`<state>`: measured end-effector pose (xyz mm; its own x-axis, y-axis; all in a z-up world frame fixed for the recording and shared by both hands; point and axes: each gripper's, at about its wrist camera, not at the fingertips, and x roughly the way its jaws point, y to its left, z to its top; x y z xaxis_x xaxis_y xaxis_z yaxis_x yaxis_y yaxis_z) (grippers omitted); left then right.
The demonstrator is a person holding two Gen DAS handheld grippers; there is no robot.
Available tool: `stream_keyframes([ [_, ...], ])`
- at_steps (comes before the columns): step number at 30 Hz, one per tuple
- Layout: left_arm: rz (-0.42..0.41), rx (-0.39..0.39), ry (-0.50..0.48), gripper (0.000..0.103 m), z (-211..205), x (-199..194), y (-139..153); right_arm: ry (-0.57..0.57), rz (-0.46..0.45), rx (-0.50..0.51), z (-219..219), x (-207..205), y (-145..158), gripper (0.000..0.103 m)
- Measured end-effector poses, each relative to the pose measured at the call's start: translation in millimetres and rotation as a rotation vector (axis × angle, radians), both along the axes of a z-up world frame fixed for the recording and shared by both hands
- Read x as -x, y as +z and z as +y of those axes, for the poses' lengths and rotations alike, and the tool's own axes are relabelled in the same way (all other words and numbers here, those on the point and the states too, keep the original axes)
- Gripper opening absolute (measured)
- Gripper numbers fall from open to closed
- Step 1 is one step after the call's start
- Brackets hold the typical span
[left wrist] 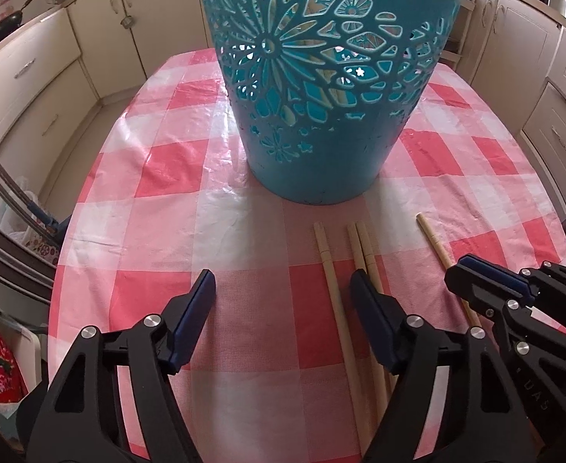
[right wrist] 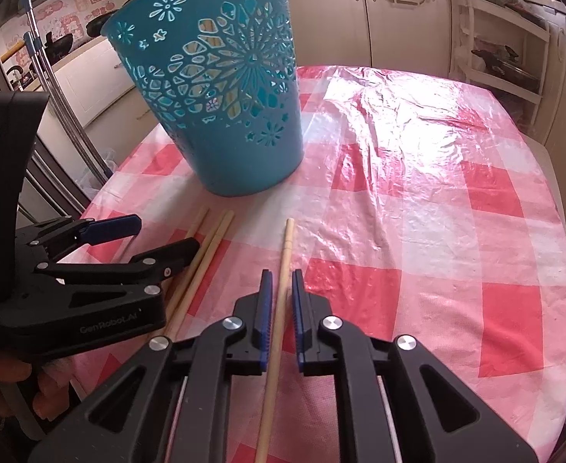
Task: Organize utensils
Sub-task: 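Place the right tool fingers around one chopstick while the left tool lowers toward the bundle, then close the left tool on one chopstick and lift it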
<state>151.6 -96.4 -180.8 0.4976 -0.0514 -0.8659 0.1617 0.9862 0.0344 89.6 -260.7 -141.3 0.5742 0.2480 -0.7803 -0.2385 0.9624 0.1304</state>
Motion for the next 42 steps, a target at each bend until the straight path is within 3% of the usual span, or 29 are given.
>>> stream_keyframes([
  [11, -0.025, 0.015, -0.072, 0.028, -17, -2, 2, 0.025, -0.025, 0.106, 9, -4, 1, 0.011],
  [15, -0.021, 0.024, -0.107, 0.006, -24, -3, 2, 0.029, -0.03, 0.108, 7, -7, 0, 0.01],
  [18, -0.002, 0.047, -0.122, 0.005, -25, -4, 2, 0.029, -0.033, 0.106, 8, -6, -1, 0.009],
  [22, 0.054, 0.16, -0.098, 0.005, -5, -5, 6, 0.025, -0.028, 0.083, 5, -6, -1, 0.009],
  [26, 0.005, 0.252, -0.107, 0.005, 20, 6, 34, 0.023, -0.025, 0.067, 2, -7, 0, 0.009],
  [31, -0.119, 0.36, -0.135, 0.005, 45, 24, 94, 0.021, -0.022, 0.053, -1, -8, 0, 0.009],
  [38, -0.346, 0.448, -0.153, 0.005, 50, 18, 190, 0.01, -0.015, 0.019, -7, -10, -1, 0.009],
  [42, -0.492, 0.452, -0.114, 0.005, 45, 1, 228, 0.008, -0.017, 0.014, -9, -10, -2, 0.009],
])
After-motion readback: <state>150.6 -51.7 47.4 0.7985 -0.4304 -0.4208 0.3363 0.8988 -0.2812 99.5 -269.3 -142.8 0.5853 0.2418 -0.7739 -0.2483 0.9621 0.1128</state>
